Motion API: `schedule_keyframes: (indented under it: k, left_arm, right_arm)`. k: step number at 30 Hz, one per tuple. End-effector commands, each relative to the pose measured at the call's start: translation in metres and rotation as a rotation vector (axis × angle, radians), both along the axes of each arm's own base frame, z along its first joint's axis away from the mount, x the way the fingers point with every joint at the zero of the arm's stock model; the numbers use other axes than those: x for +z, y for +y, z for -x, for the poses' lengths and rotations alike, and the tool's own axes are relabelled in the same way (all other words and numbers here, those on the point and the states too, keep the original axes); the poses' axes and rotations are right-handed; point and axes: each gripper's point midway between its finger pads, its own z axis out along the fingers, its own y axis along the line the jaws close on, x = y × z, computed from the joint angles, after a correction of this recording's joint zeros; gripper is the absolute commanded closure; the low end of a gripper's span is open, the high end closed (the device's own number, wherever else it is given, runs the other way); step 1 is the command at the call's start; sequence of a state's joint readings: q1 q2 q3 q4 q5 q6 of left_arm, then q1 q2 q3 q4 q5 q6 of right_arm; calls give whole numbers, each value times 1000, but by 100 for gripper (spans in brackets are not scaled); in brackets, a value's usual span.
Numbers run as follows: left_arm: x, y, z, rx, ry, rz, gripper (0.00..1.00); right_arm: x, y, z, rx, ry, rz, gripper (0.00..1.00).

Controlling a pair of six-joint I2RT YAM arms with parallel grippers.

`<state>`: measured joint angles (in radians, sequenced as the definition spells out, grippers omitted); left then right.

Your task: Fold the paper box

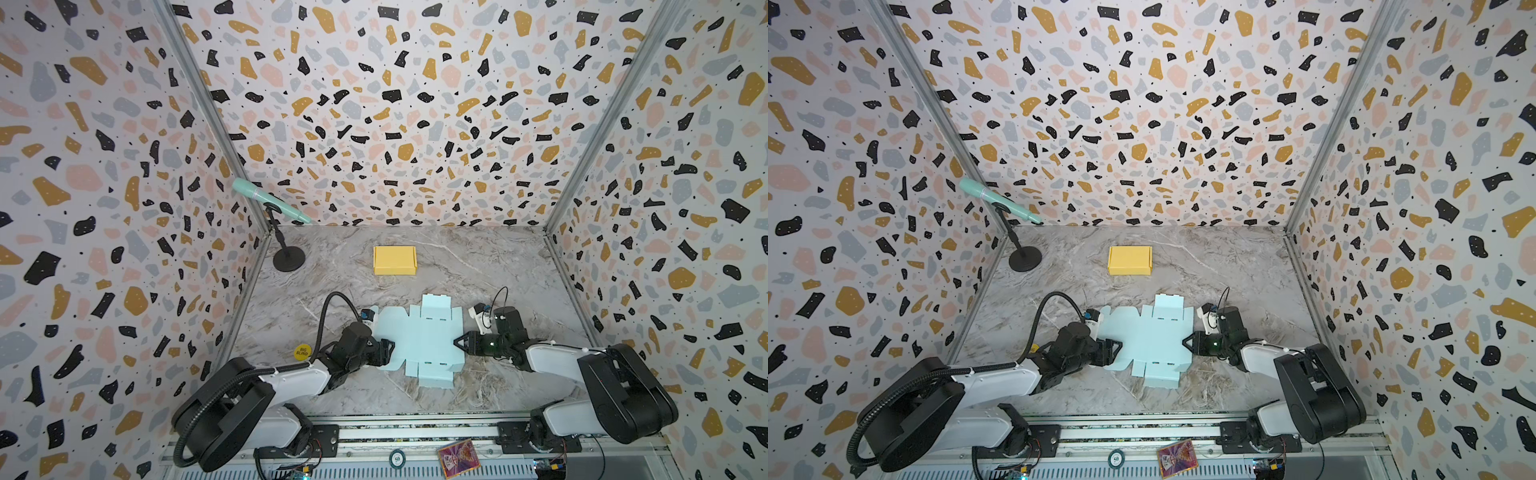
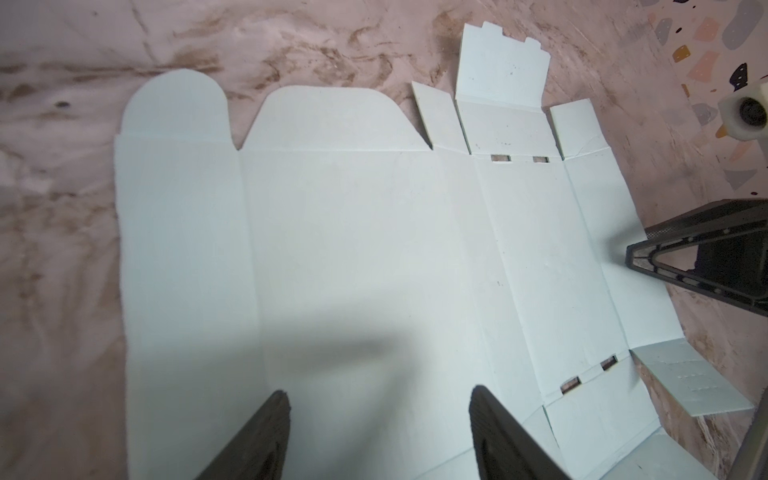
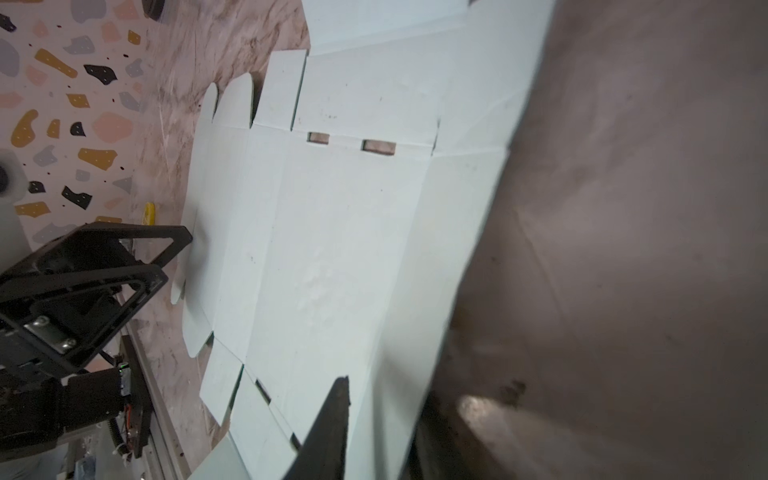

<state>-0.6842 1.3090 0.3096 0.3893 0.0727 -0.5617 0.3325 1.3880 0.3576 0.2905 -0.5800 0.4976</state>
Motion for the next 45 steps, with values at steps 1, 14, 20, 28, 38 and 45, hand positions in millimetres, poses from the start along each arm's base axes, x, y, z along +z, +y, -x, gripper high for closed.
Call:
schedule_keyframes:
  k: [1,14,20,28,38,45]
  left_arm:
    - [-2,0,3,-6,-3,23,30]
    - [41,1,24,4,-60,167,32]
    - [70,-1,22,17,-113,239,50]
    - [56,-11,15,-1,-97,231,55]
    - [13,-11,17,-2,-21,170,58]
    - [-2,-4,21,12,2,144,58]
  right_arm:
    - [2,-1,-1,-6,-19,-8,81]
    - [27,-26,-15,53,-137,272,91]
    - [44,-19,-26,107,-217,488,92]
    - [41,6,-25,189,-264,627,94]
    - [24,23,-20,220,-255,598,92]
    - [14,28,-16,248,-212,531,82]
